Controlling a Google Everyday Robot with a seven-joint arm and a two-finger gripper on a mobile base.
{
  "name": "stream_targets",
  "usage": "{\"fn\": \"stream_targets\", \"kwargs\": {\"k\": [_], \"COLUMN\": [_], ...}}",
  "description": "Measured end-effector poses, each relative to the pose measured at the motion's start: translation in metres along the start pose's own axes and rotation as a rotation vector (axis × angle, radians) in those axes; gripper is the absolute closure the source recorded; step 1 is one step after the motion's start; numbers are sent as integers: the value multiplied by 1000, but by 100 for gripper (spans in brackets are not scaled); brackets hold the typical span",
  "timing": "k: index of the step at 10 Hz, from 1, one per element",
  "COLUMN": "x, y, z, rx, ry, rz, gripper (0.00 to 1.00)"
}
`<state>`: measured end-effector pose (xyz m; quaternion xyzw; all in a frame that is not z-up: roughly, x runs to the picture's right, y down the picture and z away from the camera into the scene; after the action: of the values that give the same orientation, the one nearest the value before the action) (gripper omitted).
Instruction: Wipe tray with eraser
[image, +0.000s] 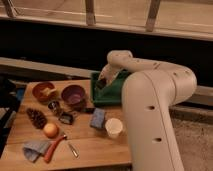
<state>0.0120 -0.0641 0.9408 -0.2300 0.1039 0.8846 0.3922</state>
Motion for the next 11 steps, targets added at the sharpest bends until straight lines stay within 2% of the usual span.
{"fn": "stream_targets", "kwargs": {"k": [2, 4, 7, 9, 11], "x": [4, 30, 66, 69, 46], "y": [2, -7, -35, -45, -56], "z": [3, -1, -10, -10, -11], "rx": [-3, -1, 40, 55, 66], "ry": [15, 49, 77, 71, 34], "rz": [-13, -37, -47, -23, 31], "gripper": [100, 100, 100, 100, 100]}}
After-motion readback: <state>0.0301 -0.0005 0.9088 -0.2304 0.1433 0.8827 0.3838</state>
